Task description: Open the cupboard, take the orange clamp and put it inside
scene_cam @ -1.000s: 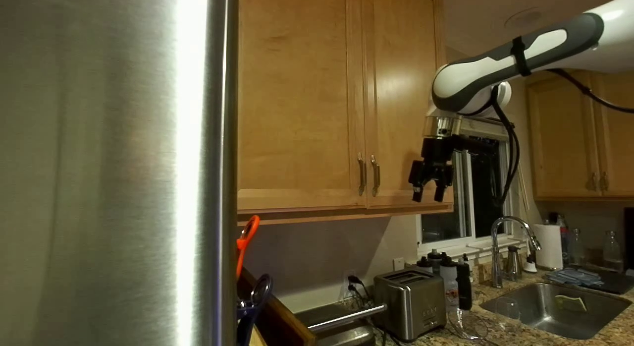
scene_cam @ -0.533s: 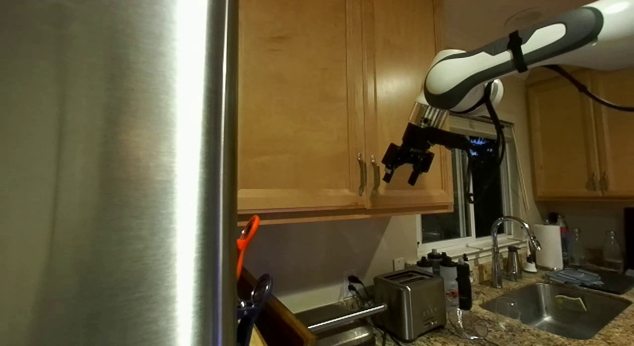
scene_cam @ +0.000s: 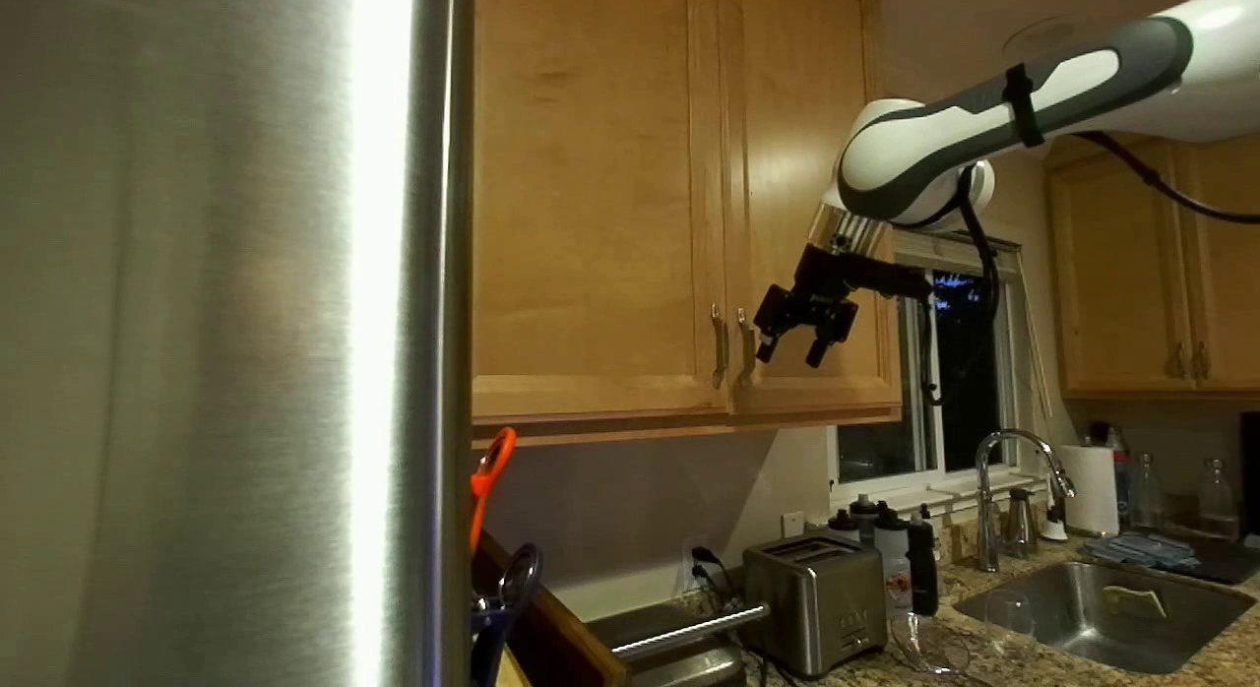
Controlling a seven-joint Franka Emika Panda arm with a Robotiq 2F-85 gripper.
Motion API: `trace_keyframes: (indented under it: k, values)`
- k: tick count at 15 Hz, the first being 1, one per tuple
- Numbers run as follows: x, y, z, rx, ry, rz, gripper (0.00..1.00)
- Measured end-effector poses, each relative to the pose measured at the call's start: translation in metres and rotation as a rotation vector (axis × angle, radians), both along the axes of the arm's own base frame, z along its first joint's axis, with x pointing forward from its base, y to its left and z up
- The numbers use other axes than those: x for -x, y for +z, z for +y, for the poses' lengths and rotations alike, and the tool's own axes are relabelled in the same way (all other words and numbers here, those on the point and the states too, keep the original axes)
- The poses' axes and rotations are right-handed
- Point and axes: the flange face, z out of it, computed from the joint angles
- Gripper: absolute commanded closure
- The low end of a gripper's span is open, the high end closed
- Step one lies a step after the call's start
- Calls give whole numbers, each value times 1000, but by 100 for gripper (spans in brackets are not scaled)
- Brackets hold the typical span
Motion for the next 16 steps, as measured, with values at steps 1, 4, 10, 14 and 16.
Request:
trace_keyframes:
  k: [1,4,10,14,16]
  values:
    - [-1,2,-1,0,-2,-14,0]
    - [-7,9,-3,1,-9,-66,0]
    - [-22,13,-9,4,-19,-123,33]
    - [-28,12,-13,4,-24,-127,61]
    - [-30,12,-13,1,-24,-132,73]
